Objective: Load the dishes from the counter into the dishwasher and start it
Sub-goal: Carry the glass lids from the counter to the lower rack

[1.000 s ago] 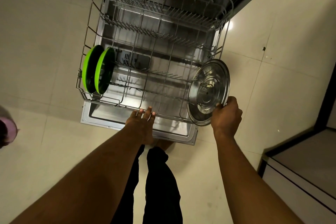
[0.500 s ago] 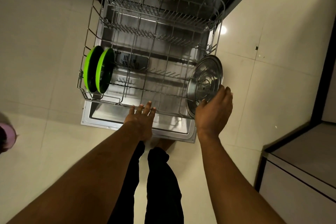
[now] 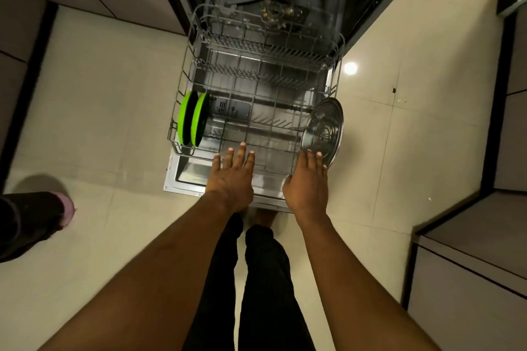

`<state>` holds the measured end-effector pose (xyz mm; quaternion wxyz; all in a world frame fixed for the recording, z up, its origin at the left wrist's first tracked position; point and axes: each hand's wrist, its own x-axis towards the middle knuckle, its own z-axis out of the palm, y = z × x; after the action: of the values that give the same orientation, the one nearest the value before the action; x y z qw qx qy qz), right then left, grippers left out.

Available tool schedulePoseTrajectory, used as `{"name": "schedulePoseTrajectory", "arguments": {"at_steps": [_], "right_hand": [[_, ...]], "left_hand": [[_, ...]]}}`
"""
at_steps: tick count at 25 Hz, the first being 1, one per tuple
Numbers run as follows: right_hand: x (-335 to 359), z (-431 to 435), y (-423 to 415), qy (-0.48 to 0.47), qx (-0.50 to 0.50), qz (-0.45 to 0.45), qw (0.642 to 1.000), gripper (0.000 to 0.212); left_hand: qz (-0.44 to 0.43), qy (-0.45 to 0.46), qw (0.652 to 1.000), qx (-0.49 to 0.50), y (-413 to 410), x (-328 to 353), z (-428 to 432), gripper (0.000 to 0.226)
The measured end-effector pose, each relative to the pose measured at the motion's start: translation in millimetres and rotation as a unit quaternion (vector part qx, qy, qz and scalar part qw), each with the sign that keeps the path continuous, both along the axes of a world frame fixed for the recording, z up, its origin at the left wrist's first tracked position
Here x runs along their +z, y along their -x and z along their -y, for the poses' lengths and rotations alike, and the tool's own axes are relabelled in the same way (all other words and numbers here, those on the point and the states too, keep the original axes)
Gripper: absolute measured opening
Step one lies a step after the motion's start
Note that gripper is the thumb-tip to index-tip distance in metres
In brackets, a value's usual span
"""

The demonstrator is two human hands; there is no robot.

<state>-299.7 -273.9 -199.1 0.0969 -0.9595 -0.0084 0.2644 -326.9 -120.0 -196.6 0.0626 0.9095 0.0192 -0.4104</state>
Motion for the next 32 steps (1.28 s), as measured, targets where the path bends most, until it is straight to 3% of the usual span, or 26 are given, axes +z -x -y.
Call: {"name": "schedulePoseTrajectory", "arguments": {"at_steps": [7,16,23,32], "right_hand": [[110,-28,28,-0.045,0.103,0.026,0.993,0.071],[205,-102,-2,-0.084,0.254,0.150,0.952,0.079],[268,-179,-18,-0.095,0.365,0.224,0.899,0.069],[345,-330,-7,-0.131,0.398,0.326,0.847,0.071]], "left_hand": [[0.037,-0.011,0.994,0.101,36,128,-7,0.078],[0.209,-0.033,0.955,0.207,26,231,-45,0.079],[0.289,-0.088,0.909,0.288,40,282,-128,0.080],[0.381,-0.157,0.860,0.301,79,348,-285,0.078]]}}
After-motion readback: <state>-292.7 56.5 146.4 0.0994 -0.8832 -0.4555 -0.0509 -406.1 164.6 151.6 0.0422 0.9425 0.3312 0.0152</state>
